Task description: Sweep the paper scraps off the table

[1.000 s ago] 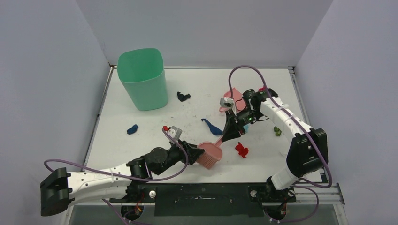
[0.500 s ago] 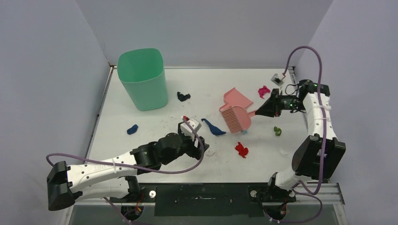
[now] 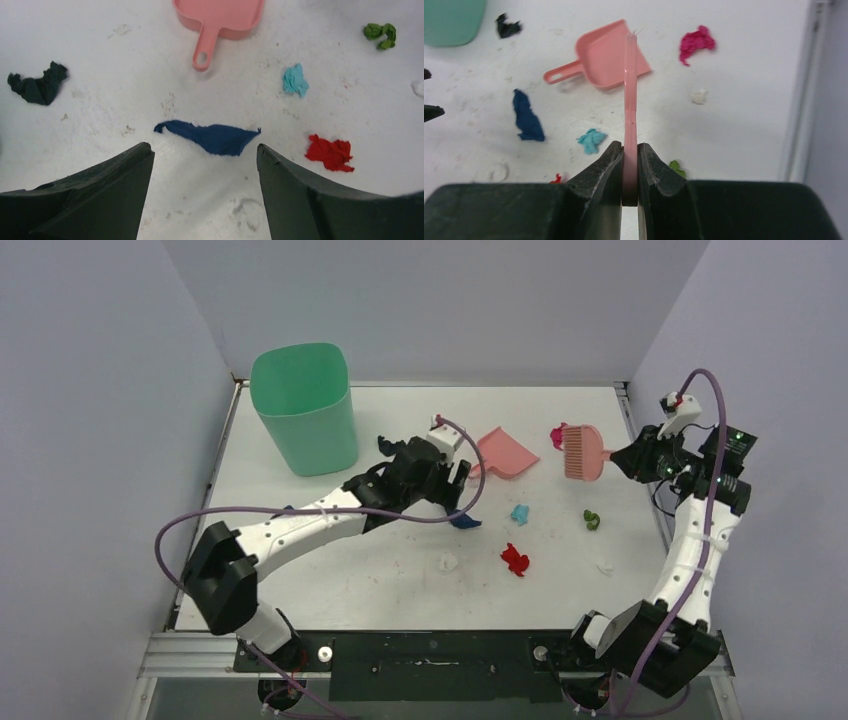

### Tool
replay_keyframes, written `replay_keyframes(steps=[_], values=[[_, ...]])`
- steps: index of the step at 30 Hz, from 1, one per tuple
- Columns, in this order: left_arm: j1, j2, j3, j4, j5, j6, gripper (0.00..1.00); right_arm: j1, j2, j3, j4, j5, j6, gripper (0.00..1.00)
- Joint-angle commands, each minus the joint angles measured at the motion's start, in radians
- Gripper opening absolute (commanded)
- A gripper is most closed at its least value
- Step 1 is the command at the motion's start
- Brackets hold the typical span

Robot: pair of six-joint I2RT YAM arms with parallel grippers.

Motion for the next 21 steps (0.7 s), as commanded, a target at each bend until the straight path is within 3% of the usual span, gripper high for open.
replay_keyframes(steps=[1, 5, 10, 21], values=[[0.043, 0.167, 0.185, -0.013, 0.099, 0.080, 0.74, 0.002, -0.193, -0.104, 0.387, 0.338, 0.286, 0.05], [0.065, 0.324, 0.315, -0.043, 0.117, 0.105, 0.76, 0.002, -0.339, -0.228, 0.472, 0.472, 0.339, 0.05], [0.095, 0.483, 0.457, -0.072, 0.147, 0.141, 0.85, 0.001, -0.424, -0.321, 0.472, 0.403, 0.300, 0.05], [0.142, 0.736, 0.700, -0.099, 0.273, 0.207, 0.66, 0.002, -0.523, -0.533, 0.587, 0.441, 0.344, 0.05]])
